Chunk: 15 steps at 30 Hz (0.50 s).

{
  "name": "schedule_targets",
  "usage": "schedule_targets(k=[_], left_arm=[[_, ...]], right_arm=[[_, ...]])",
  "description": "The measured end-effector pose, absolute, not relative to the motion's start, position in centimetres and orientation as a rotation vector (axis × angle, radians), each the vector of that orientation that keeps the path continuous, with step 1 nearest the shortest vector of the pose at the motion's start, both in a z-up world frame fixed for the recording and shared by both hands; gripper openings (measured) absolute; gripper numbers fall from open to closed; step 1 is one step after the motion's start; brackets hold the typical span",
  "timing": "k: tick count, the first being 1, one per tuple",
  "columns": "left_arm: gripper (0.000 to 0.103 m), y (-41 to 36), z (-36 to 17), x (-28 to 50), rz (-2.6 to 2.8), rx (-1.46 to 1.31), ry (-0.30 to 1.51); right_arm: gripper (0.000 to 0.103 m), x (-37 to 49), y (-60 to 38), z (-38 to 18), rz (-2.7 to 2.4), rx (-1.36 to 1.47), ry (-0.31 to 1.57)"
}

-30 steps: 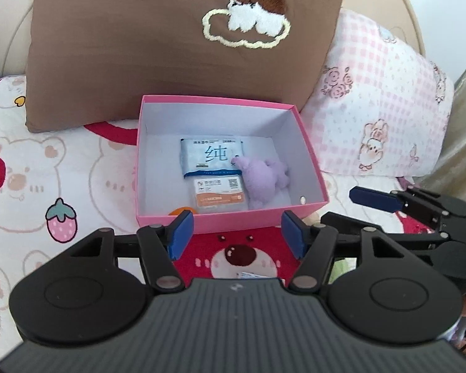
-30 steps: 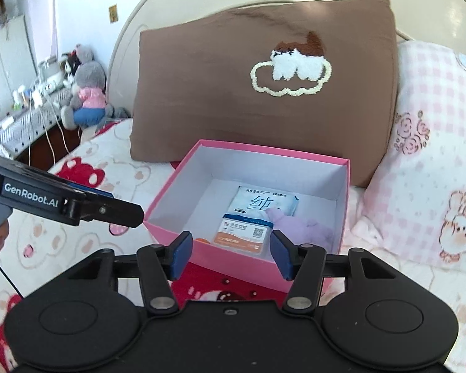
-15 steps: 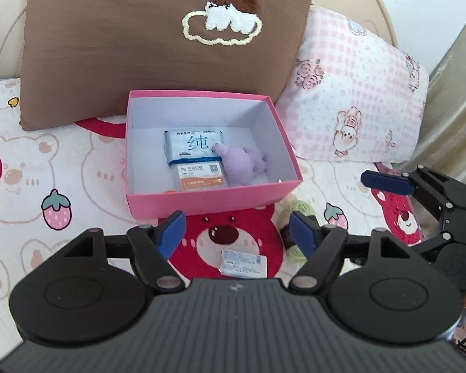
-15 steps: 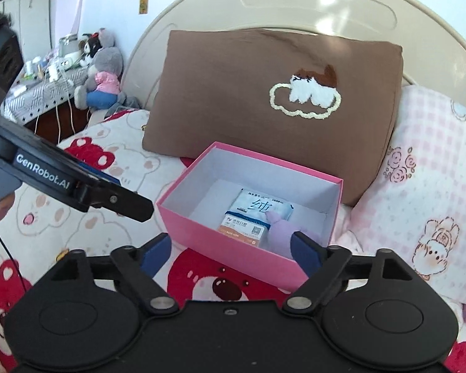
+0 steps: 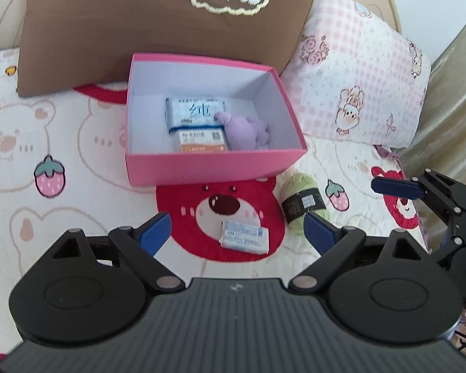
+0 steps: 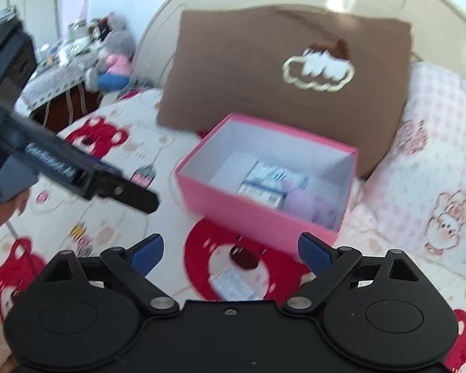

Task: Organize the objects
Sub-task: 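Withdraw the left tool up from the pink box, then lower the open left gripper around the small white packet on the blanket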

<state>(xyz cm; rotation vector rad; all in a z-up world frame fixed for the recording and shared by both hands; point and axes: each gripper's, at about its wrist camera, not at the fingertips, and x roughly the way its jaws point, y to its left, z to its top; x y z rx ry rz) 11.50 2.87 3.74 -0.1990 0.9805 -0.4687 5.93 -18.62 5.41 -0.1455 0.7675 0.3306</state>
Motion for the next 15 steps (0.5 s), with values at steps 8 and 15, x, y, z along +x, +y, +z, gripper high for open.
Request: schedule_targets(k=[8,15], left_arm=[[0.093,2.8,1.7,10.2,-0.489,-0.162,1.032],[0.093,2.1,0.4,9.6,-0.491,-0.115,1.016]], right_arm=[[0.095,4.7,-18.6,4.1,0.349,-0.103,0.807],[0.095,4.6,-19.1,4.3,0.377,-0.079,0.742]])
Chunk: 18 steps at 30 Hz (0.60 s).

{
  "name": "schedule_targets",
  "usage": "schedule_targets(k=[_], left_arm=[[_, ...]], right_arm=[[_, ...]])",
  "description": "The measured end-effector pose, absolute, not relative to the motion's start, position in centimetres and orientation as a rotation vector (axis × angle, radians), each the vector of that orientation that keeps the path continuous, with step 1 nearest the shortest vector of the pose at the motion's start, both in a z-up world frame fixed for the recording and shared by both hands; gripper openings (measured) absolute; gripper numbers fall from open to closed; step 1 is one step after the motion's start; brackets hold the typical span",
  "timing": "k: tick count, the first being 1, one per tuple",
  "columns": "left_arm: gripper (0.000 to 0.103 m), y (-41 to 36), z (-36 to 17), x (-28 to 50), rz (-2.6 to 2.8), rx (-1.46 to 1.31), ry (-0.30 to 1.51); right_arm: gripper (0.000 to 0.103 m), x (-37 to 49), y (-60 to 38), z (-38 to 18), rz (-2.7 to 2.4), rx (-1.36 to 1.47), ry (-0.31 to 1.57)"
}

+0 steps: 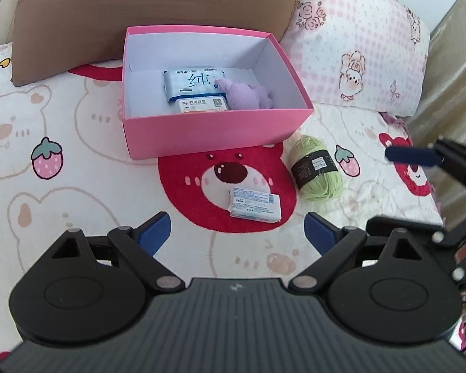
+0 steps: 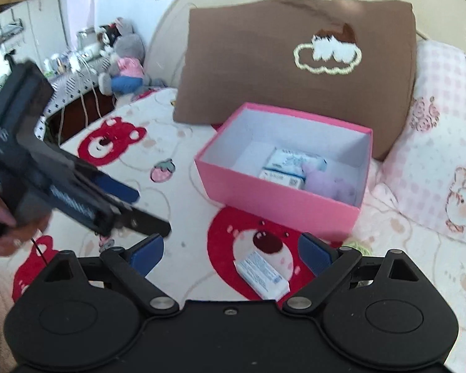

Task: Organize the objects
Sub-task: 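Lower the open left gripper around the small white packet on the blanket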

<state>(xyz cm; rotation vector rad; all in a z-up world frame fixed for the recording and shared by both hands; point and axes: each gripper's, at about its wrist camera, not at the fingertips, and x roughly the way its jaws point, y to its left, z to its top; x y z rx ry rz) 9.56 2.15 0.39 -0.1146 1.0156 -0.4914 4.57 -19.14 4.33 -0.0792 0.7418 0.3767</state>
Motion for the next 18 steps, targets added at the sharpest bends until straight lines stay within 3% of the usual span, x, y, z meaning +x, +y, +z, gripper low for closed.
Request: schedule_targets(k=[8,18], left_arm=[[0.093,2.6,-2.6,10.0,-0.486,-0.169,1.038],[0.091,3.0,-7.5,11.0,-0.499,-0.251,1.049]], right_arm=[[0.096,4.5,-20.2,1.9,0.415,-0.054,0.690],[0.096,5.7,-20.0,-3.4,0.319,-0.097,0.789]])
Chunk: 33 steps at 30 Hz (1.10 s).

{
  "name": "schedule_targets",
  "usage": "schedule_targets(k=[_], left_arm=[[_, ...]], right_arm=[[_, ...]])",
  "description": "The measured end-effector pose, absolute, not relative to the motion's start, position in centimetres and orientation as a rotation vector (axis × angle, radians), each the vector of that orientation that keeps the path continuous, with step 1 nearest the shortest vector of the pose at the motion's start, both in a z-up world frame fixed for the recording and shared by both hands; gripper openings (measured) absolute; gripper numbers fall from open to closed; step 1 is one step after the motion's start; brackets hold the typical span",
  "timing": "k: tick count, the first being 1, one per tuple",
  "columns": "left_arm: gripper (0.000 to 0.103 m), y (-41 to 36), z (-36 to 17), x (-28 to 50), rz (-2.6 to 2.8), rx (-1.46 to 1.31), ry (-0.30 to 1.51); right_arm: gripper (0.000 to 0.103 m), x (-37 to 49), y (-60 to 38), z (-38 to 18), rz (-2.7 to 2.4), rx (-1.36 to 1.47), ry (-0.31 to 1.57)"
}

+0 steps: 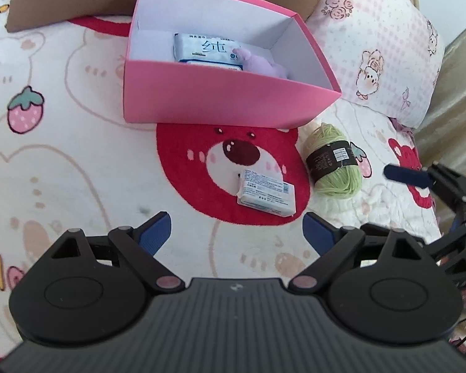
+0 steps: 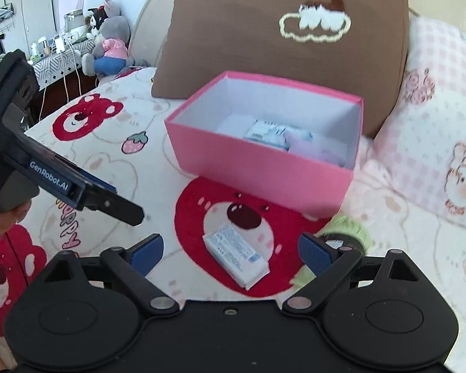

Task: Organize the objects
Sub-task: 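Lower the open left gripper around the small white packet on the blanket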

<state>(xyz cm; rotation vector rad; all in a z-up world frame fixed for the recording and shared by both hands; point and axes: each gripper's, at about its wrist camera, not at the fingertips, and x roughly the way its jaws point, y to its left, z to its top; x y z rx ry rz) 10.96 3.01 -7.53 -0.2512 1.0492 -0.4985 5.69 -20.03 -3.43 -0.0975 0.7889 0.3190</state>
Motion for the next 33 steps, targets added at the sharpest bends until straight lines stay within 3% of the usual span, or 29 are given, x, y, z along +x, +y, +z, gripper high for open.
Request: schedule_targets(k=[27,31,33], left_arm=[[0.089,-2.0,-15.5,13.0,-0.533,-0.227,1.031],[0.090,-2.9,-16.3,13.4,-0.530,-0.207,1.010],[0.089,-3.3,-16.3,13.5,-0.516,-0.196,0.985]], right_arm=[[0.093,5.8,-17.7,-14.0,0.176,-0.207,0.824],[0.075,6.1,-18.1,-14.6,0.172,-0.177,0.865],[0.073,6.4,-18.5,-14.4,0.181,-0.122,0.862]])
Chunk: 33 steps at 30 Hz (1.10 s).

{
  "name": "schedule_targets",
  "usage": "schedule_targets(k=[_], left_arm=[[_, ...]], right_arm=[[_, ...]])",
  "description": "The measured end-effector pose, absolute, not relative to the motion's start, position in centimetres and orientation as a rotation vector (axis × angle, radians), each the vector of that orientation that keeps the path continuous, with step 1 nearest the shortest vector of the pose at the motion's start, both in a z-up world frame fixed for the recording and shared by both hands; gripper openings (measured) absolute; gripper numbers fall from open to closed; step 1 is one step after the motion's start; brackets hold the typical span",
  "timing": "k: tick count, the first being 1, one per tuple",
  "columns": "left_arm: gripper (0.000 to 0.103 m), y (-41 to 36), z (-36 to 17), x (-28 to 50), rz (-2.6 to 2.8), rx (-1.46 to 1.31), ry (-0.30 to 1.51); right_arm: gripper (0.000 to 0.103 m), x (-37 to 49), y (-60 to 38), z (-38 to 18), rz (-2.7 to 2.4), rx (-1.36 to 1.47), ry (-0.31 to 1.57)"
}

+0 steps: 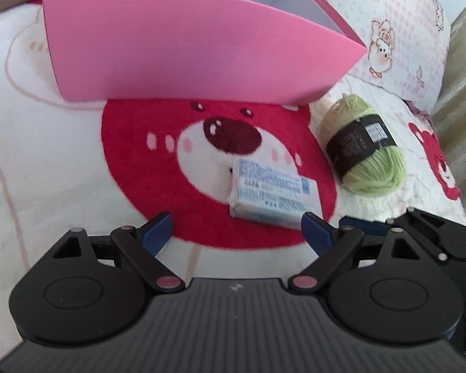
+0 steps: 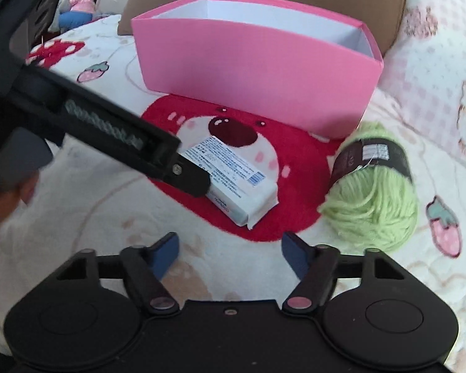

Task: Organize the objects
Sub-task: 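Lower the open left gripper around the small white packet on the blanket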

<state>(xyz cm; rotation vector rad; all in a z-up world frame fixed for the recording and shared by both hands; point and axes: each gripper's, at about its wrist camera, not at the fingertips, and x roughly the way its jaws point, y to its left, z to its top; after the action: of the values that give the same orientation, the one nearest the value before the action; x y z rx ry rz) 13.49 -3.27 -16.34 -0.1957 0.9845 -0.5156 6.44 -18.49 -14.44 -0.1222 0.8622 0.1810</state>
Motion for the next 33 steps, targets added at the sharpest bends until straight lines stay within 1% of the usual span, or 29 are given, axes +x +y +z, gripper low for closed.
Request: schedule_targets(k=[1,2,3,4,5,6,7,8,9,13,15,16,21,25,27,30,31,32,33], left_arm=[[0.089,-3.4,-16.3,13.5,-0.514,-0.195,0.972],[0.086,-3.4,-16.2,13.6,-0.513,-0.198,0.962],[0.081,-3.5,-16.0,13.6,-0.513,-0.194,0.947],[0.069,-3.7,-15.7,13.5,-0.504,-0.171,0.921],[0.066,-4.0,-15.5,13.3,-0.493,-0.136,0.894],[0.066,-4.3,-15.3,13.1,-0.485,-0.104,0.876],[0.063,-4.5,-15.3,13.0,-0.481,-0.091,0.871],[0.057,-4.5,-15.3,13.1,-0.485,-0.098,0.872],[0.056,-4.5,-15.4,13.2,-0.492,-0.112,0.878],[0.047,-4.4,-15.8,13.8,-0.504,-0.154,0.887],[0.036,-4.2,-16.0,14.1,-0.512,-0.205,0.908],[0.031,-4.1,-16.1,14.2,-0.526,-0.236,0.920],[0.031,-4.3,-16.2,13.7,-0.540,-0.261,0.949],[0.031,-3.5,-16.2,12.8,-0.537,-0.321,1.007],[0.031,-3.2,-15.9,12.1,-0.534,-0.340,1.042],[0.031,-3.2,-15.0,10.7,-0.516,-0.281,1.036],[0.031,-3.1,-14.7,10.4,-0.520,-0.280,1.040],[0.031,-2.8,-14.6,10.4,-0.528,-0.298,1.055],[0.031,-2.6,-14.6,10.5,-0.536,-0.323,1.072]], right_arm=[[0.071,6.6,-18.6,-14.4,0.177,-0.100,0.859],[0.070,6.8,-18.7,-14.3,0.177,-0.082,0.858],[0.069,7.0,-18.8,-14.3,0.178,-0.067,0.856],[0.065,7.2,-19.0,-14.2,0.184,-0.054,0.855],[0.059,7.4,-19.0,-14.2,0.191,-0.045,0.857],[0.057,7.5,-19.1,-14.2,0.200,-0.041,0.862],[0.054,7.6,-19.1,-14.2,0.203,-0.043,0.864],[0.049,7.8,-19.1,-14.3,0.206,-0.046,0.866],[0.046,8.0,-19.2,-14.4,0.206,-0.050,0.871],[0.039,8.5,-19.3,-14.8,0.197,-0.061,0.877],[0.037,8.6,-19.6,-14.8,0.198,-0.060,0.881],[0.037,8.7,-19.6,-14.8,0.199,-0.062,0.883],[0.038,8.8,-19.6,-14.5,0.216,-0.110,0.885],[0.044,8.7,-19.8,-14.3,0.242,-0.100,0.902],[0.050,8.4,-19.7,-14.2,0.277,-0.092,0.914],[0.053,8.3,-19.3,-14.2,0.334,-0.076,0.929],[0.056,8.3,-19.0,-14.3,0.341,-0.081,0.933],[0.063,8.3,-18.8,-14.3,0.348,-0.088,0.932],[0.066,8.2,-18.6,-14.4,0.355,-0.089,0.932]])
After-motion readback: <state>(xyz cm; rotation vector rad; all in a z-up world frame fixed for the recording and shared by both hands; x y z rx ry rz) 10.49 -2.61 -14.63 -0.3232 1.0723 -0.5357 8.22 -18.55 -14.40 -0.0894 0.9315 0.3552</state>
